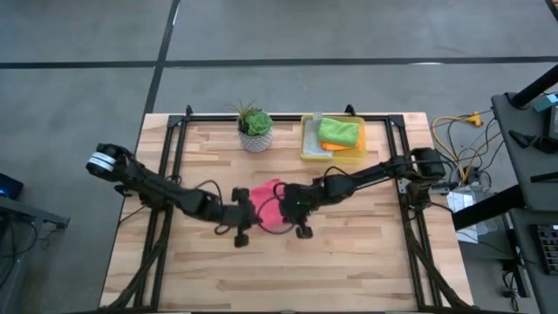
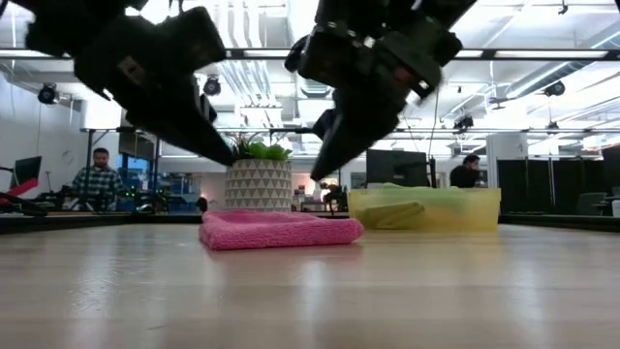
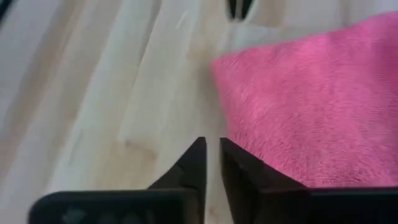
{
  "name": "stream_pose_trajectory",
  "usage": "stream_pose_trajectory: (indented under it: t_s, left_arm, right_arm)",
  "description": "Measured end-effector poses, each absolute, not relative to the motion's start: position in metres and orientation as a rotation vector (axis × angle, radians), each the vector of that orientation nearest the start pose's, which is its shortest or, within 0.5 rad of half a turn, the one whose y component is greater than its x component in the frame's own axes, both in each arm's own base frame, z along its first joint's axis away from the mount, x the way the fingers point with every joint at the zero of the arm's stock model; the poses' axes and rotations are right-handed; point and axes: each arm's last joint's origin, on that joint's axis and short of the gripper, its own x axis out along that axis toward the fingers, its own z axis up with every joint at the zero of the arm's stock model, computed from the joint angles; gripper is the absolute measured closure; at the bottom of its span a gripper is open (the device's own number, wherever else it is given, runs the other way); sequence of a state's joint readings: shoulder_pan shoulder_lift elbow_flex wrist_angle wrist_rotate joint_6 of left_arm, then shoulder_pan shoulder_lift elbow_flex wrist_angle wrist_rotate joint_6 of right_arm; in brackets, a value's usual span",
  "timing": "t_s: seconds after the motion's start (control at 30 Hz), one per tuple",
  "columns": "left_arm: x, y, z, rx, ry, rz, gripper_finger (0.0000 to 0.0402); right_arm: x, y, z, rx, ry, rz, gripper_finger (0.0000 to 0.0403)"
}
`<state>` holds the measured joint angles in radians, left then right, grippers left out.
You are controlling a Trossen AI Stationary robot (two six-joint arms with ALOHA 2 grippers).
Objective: Fold microfiber towels
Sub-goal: Fold the pink microfiber cloth
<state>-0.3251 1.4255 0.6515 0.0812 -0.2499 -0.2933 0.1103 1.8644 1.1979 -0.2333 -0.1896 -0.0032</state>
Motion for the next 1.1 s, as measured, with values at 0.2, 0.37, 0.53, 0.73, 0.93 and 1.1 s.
stream_pose_trajectory:
  t_s: [0.2,0.37,0.53,0.73,0.93,1.1]
  left_arm:
    - [0.287,-0.109,0.177,-0.120,0.621,0.157,0.0402]
    - [0.316,-0.123,0.166,-0.165,0.669,0.144,0.0397]
    - [0.332,-0.129,0.162,-0.241,0.697,0.198,0.0342]
    - [0.326,-0.128,0.162,-0.286,0.735,0.245,0.0233]
    - [0.320,-0.126,0.163,-0.313,0.786,0.275,0.0162]
    - [0.316,-0.123,0.163,-0.275,0.793,0.300,0.0163]
  right_arm:
    - [0.371,0.053,0.160,-0.146,0.931,0.385,0.0290]
    - [0.359,0.048,0.144,-0.273,0.957,0.442,0.0209]
    - [0.352,0.039,0.135,-0.336,0.973,0.469,0.0160]
    - [0.352,0.025,0.136,-0.308,0.966,0.425,0.0143]
    - [0.348,0.014,0.154,-0.273,0.939,0.380,0.0143]
    - [0.345,0.012,0.172,-0.322,0.847,0.382,0.0150]
